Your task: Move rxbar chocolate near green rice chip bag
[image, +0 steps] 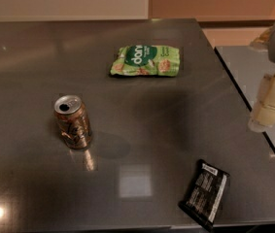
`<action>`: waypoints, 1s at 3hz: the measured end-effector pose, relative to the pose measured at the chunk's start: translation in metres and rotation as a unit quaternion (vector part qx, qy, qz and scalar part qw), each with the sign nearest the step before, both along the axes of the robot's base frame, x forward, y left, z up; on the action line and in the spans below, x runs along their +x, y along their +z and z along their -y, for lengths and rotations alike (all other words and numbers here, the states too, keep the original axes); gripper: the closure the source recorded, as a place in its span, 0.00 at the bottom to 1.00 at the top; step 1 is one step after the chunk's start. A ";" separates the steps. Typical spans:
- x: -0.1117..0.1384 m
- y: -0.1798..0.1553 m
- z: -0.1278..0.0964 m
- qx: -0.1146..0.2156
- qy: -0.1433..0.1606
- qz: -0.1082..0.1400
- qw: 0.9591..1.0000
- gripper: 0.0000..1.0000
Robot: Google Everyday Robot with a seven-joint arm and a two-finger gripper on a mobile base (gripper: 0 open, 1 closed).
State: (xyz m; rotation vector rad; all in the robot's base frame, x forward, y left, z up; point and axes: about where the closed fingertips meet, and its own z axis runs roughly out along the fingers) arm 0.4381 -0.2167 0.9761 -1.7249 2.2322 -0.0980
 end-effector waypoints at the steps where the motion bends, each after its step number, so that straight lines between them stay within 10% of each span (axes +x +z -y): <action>1: 0.000 0.000 0.000 0.000 0.000 0.000 1.000 0.00; 3: -0.036 -0.031 -0.034 -0.017 0.140 -0.013 0.990 0.00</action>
Offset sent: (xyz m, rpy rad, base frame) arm -0.0516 0.0495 -0.0504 -0.0486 0.0568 0.4172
